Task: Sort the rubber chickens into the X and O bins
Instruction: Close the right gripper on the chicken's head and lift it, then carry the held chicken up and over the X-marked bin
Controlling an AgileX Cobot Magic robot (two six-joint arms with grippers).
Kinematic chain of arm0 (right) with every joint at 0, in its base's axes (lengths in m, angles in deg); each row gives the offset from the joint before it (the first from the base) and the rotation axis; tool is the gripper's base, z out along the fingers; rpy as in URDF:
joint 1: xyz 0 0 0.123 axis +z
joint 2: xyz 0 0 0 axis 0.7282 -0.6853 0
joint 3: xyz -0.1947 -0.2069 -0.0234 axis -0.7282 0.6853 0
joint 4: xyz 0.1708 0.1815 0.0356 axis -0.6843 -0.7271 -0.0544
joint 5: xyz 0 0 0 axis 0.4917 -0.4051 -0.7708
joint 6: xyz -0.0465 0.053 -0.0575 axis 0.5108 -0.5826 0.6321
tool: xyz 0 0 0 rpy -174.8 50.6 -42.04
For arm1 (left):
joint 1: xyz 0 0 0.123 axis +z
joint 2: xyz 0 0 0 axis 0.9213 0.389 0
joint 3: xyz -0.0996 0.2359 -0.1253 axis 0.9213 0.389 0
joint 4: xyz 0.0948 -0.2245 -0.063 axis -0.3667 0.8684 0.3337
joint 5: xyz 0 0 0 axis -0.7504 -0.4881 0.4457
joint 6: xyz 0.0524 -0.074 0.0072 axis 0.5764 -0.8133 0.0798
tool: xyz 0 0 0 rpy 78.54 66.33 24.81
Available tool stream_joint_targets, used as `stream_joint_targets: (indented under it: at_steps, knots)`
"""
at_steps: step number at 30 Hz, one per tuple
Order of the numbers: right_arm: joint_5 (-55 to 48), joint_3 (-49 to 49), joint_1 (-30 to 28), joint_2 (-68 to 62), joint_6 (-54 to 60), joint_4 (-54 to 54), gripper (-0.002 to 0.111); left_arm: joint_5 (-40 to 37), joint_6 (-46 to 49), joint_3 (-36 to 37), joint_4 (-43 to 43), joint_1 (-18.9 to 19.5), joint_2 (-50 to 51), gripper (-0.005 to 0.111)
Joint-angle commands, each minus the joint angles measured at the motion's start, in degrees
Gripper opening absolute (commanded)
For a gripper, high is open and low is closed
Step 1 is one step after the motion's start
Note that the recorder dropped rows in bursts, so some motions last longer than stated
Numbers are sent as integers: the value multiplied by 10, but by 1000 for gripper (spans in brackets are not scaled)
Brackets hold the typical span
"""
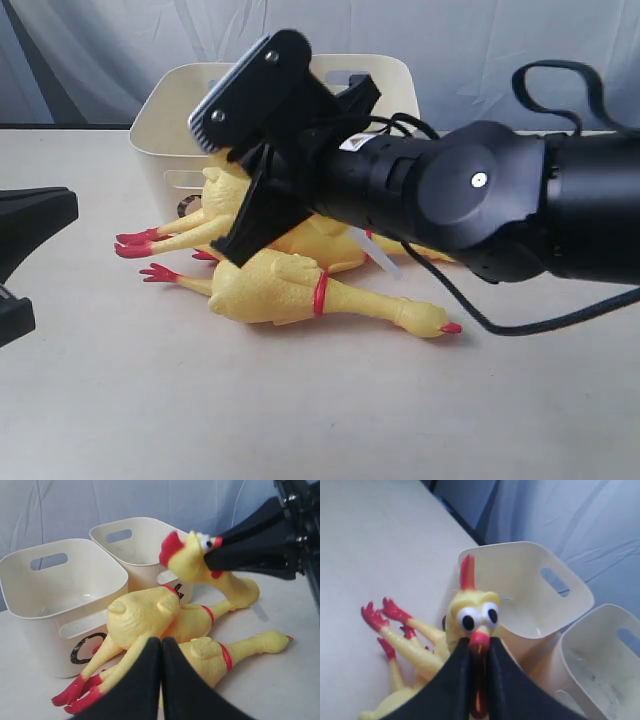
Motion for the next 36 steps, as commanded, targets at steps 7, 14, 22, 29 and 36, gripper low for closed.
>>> stream_joint_targets:
  at_steps: [7, 14, 22, 29, 36]
  knots:
    - [144, 30, -2, 48, -22, -34, -1, -7, -2, -3, -4, 0, 2, 0]
    - [270, 37, -8, 61, -153, -21, -1, -7, -2, -3, -4, 0, 2, 0]
    - [389, 102, -74, 49, -447, 185, -1, -7, -2, -3, -4, 0, 2, 0]
    - [446, 123, -183, 41, -667, 380, -1, -7, -2, -3, -4, 0, 2, 0]
    - [503, 123, -231, 18, -741, 397, -1, -7, -2, -3, -4, 0, 2, 0]
